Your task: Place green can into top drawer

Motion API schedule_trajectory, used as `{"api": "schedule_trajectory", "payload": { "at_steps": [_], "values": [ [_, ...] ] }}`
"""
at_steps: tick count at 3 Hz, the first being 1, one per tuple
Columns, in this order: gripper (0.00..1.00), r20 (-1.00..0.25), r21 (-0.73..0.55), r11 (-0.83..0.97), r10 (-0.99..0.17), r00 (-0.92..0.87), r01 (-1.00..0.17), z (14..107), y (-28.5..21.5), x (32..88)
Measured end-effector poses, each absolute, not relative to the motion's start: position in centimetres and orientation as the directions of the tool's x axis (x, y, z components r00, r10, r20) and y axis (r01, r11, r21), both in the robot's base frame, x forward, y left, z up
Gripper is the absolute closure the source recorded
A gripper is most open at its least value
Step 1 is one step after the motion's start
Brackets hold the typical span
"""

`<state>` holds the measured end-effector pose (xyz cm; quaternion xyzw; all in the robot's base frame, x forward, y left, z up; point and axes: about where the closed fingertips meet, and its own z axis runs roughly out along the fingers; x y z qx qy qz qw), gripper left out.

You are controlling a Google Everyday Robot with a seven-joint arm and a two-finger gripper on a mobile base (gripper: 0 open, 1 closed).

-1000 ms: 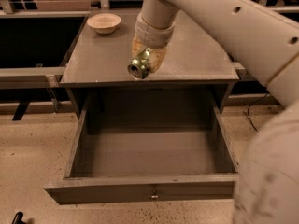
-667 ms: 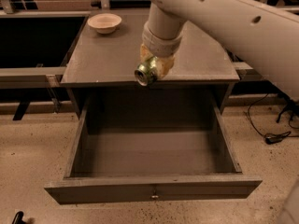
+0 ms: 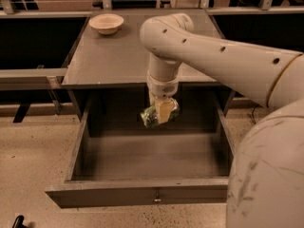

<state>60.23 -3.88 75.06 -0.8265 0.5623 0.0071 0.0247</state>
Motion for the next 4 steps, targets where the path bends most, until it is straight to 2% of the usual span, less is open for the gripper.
{"api": "schedule_trajectory", "payload": {
  "at_steps": [1,2,3,4],
  "values": [
    [1.0,-0.167,0.012,-0.139,-0.977,0.135,-0.99,72.4,-3.2,59.3],
    [1.0,-0.257,-0.034,-0.009,-0.966,0.018,-0.999,71.4,-2.9,58.5],
    [1.0,-0.298,-0.094,0.003,-0.954,0.025,-0.996,71.2,-1.9,60.1],
    [1.0,-0.344,-0.081,-0.013,-0.938,0.04,-0.997,70.8,-1.7,59.8]
  ]
}}
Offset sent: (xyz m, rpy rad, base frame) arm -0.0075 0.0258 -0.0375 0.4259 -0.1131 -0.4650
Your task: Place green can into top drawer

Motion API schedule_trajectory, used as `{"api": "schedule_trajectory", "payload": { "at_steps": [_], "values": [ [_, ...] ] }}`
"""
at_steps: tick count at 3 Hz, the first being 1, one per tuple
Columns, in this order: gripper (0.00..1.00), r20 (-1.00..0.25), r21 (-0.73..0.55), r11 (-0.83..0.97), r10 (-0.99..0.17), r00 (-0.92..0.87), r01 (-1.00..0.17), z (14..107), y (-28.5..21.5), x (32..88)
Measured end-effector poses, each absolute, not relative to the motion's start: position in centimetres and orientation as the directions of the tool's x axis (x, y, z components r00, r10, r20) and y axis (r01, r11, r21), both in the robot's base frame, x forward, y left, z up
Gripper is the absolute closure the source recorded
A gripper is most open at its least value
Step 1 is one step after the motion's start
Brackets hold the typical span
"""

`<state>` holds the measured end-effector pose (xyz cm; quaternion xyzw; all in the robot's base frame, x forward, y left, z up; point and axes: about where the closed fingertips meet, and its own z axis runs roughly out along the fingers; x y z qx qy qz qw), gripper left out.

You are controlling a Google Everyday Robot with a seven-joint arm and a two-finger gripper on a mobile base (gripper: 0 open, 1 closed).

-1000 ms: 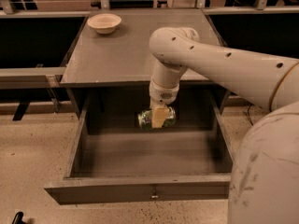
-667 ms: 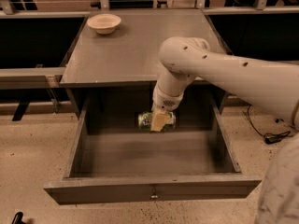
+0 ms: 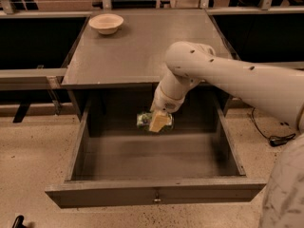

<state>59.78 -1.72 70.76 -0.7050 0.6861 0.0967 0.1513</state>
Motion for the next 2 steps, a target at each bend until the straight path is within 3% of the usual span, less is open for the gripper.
{"api": "schedule_trajectory", "payload": {
  "at_steps": [1,2],
  "values": [
    [1.0,-0.467,-0.049,-0.048,-0.882,0.065,-0.998,67.4,-0.5,58.3],
    [0.74,-0.531,-0.066,-0.088,-0.84,0.11,-0.994,64.7,0.4,57.1]
  ]
}}
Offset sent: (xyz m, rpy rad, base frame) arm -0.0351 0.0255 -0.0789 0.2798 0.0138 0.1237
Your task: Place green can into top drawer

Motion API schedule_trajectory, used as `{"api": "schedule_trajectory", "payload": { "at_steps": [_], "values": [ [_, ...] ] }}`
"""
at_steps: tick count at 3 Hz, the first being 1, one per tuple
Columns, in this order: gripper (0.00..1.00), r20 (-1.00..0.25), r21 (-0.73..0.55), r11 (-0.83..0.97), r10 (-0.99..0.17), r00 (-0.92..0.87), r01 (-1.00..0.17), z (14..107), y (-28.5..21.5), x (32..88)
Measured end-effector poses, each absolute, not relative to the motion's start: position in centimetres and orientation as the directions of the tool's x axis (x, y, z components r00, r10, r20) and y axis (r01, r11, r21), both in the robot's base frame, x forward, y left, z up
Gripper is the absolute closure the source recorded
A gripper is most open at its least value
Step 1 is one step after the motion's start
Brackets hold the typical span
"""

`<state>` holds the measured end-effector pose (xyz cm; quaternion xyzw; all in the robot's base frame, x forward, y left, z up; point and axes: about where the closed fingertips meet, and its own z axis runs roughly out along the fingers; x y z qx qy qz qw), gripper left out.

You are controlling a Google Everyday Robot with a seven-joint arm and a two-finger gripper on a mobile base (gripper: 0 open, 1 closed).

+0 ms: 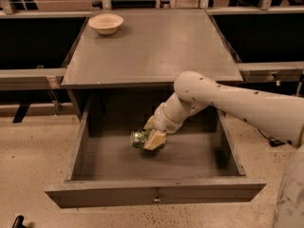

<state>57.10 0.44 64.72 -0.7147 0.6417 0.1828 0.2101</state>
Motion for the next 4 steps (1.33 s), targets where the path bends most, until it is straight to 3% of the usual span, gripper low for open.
{"api": "schedule_trajectory", "payload": {
  "at_steps": [3,4],
  "values": [
    [0.0,-0.466,-0.05,-0.097,-0.878,0.109,-0.994,61.6,0.8,56.0],
    [0.0,-0.466,-0.05,-0.097,-0.878,0.109,-0.994,61.6,0.8,56.0]
  ]
}}
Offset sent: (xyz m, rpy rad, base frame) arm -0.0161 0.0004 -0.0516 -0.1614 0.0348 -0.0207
